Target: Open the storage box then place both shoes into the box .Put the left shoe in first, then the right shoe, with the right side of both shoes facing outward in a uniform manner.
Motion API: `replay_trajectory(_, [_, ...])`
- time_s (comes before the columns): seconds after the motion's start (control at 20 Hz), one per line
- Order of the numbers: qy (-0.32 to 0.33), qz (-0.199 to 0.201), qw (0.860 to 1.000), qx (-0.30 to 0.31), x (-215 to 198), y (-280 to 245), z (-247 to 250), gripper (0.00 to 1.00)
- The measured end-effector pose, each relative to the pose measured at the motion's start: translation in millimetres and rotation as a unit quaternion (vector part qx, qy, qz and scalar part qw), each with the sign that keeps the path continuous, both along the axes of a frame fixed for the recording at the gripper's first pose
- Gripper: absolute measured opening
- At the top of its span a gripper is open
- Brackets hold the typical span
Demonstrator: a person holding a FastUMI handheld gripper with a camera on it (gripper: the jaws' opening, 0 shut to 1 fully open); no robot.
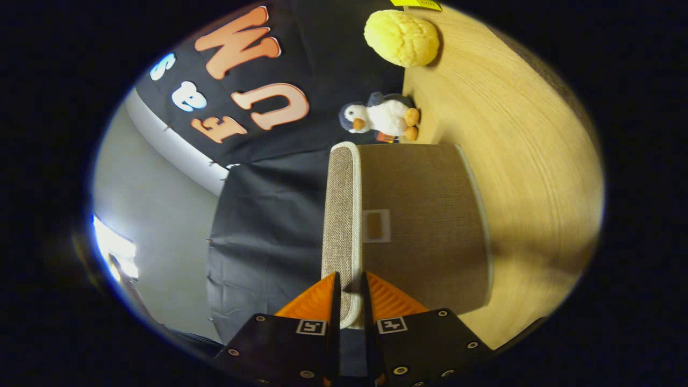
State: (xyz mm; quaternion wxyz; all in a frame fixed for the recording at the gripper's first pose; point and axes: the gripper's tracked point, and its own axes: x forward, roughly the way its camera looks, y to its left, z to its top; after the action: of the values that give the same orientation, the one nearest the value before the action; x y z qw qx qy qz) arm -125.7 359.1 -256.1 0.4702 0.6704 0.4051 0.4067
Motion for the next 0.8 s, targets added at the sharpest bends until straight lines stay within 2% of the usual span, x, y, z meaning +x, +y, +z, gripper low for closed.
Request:
replay_trajectory(0.05, [-0.003, -0.007, 1.000, -0.014, 6, 0, -3, 0.11])
replay_trajectory(0.2, [-0.011, 0.005, 0.999, -0.039, 1, 6, 5, 0.11])
replay_trajectory(0.35, [-0.042, 0.016, 0.998, -0.039, 0, 6, 37, 0.11])
replay_trajectory(0.5, [-0.055, 0.055, 0.988, -0.137, -3, 30, 1, 0.11])
replay_trajectory(0.65, [-0.025, 0.063, 0.991, -0.111, 0, 37, 27, 0.11])
replay_trajectory(0.8, [-0.073, 0.074, 0.989, -0.104, -5, 54, 75, 0.11])
